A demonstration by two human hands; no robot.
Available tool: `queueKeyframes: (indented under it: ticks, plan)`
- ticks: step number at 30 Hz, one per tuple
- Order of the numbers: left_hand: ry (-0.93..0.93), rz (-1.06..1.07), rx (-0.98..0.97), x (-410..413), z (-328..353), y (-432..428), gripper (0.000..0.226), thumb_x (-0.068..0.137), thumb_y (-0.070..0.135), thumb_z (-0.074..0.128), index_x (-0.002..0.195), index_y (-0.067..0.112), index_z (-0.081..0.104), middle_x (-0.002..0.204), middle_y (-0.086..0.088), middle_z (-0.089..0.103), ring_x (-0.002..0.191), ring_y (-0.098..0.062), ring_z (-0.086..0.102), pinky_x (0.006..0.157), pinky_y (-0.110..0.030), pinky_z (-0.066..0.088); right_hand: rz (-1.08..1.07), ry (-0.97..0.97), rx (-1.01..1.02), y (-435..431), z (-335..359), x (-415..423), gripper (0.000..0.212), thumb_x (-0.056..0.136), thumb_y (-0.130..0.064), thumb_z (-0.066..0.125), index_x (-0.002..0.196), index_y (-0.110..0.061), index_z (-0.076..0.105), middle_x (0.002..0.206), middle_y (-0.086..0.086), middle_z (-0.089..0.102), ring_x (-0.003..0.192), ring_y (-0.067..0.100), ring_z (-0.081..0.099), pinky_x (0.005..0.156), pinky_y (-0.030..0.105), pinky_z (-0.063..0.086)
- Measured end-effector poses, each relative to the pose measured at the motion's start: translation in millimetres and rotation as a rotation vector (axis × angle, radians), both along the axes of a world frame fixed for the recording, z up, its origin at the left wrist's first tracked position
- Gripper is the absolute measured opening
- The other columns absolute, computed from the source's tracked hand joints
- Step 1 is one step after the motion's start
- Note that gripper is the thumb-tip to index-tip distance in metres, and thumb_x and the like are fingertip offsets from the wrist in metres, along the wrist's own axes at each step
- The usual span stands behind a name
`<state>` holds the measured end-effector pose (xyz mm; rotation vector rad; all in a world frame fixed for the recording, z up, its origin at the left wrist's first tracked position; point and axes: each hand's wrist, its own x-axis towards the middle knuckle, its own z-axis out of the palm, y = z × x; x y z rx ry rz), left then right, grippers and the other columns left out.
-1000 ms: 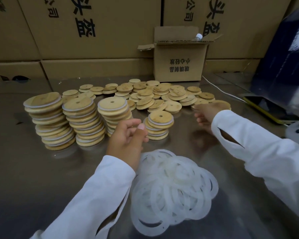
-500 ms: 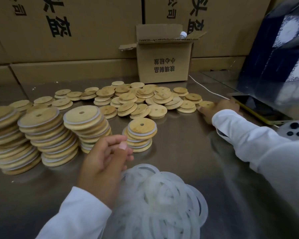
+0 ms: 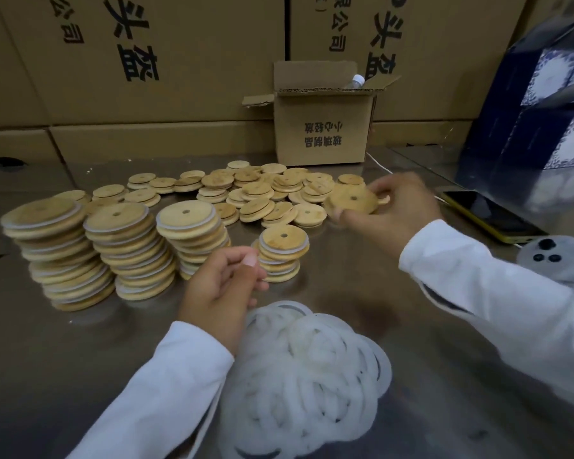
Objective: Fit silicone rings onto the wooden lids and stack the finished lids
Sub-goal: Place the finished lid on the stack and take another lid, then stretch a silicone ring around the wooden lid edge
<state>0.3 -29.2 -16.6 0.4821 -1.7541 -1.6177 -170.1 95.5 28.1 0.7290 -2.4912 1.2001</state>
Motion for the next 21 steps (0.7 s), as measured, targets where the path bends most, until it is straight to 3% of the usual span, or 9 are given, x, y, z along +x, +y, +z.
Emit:
queueKeyframes:
  ticks: [3,5,10,12,15,18,21]
  plan:
    - [0.005,-0.086,0.145,3.3,4.4,1.2,0.02,0.083,0.031,0.052,0.08,0.016,0.063,0.06,0.005,0.067,0.059,-0.012,0.063,0.054,-0.024,0.052,0.313,0.005,0.123,-3.5,0.1,57.7,0.054,0.045,-0.057,0.07,0.087,-0.028,0.053,0.093,-0.011,0.048,0.081,0.002,0.047,0.064,0.012,0.034]
    - [0.032,-0.156,0.261,6.6,7.5,0.3,0.032,0.068,0.039,0.054,0.077,0.01,0.063,0.056,-0.003,0.066,0.05,-0.014,0.063,0.045,-0.023,0.052,0.377,0.005,0.22,-7.1,-7.0,79.2,0.054,0.043,-0.057,0.07,0.086,-0.028,0.053,0.092,-0.013,0.048,0.084,0.004,0.047,0.063,0.01,0.034]
    - [0.107,-0.176,0.333,10.4,8.4,-3.2,0.034,0.059,0.027,0.063,0.085,0.006,0.059,0.049,-0.005,0.062,0.042,-0.011,0.06,0.041,-0.019,0.049,0.402,0.015,0.022,-12.4,-22.0,89.1,0.053,0.047,-0.046,0.078,0.09,-0.027,0.052,0.093,-0.015,0.048,0.084,-0.002,0.047,0.066,0.003,0.034]
    - [0.072,-0.197,0.306,8.9,5.3,-3.5,0.035,0.061,0.028,0.066,0.089,0.007,0.062,0.056,-0.004,0.067,0.049,-0.012,0.064,0.047,-0.021,0.052,0.445,0.02,-0.027,-13.1,-26.4,87.9,0.054,0.049,-0.043,0.08,0.093,-0.03,0.051,0.096,-0.014,0.049,0.087,-0.003,0.048,0.069,0.003,0.034]
    - [-0.054,-0.152,0.12,6.6,-2.6,-2.8,0.009,0.077,0.018,0.069,0.084,0.014,0.066,0.064,0.002,0.071,0.058,-0.008,0.066,0.051,-0.018,0.051,0.527,0.019,0.008,-12.2,-32.6,84.3,0.057,0.053,-0.036,0.083,0.096,-0.038,0.047,0.103,-0.014,0.048,0.092,-0.004,0.048,0.073,0.001,0.033]
    - [-0.051,-0.102,0.156,4.7,-4.6,-4.1,0.006,0.082,0.011,0.064,0.08,0.016,0.065,0.062,0.003,0.07,0.057,-0.009,0.066,0.049,-0.019,0.052,0.546,-0.078,0.057,-6.7,-33.3,76.0,0.061,0.055,-0.035,0.082,0.104,-0.039,0.046,0.111,-0.011,0.049,0.096,-0.004,0.048,0.08,0.006,0.037]
    - [-0.029,-0.026,0.194,3.9,-1.8,-9.2,0.01,0.084,0.011,0.063,0.079,0.019,0.063,0.061,0.008,0.069,0.056,-0.008,0.064,0.048,-0.02,0.053,0.461,-0.147,0.106,0.7,-35.3,69.3,0.037,0.062,-0.037,0.077,0.09,-0.03,0.055,0.094,-0.011,0.057,0.084,0.004,0.053,0.073,0.018,0.043]
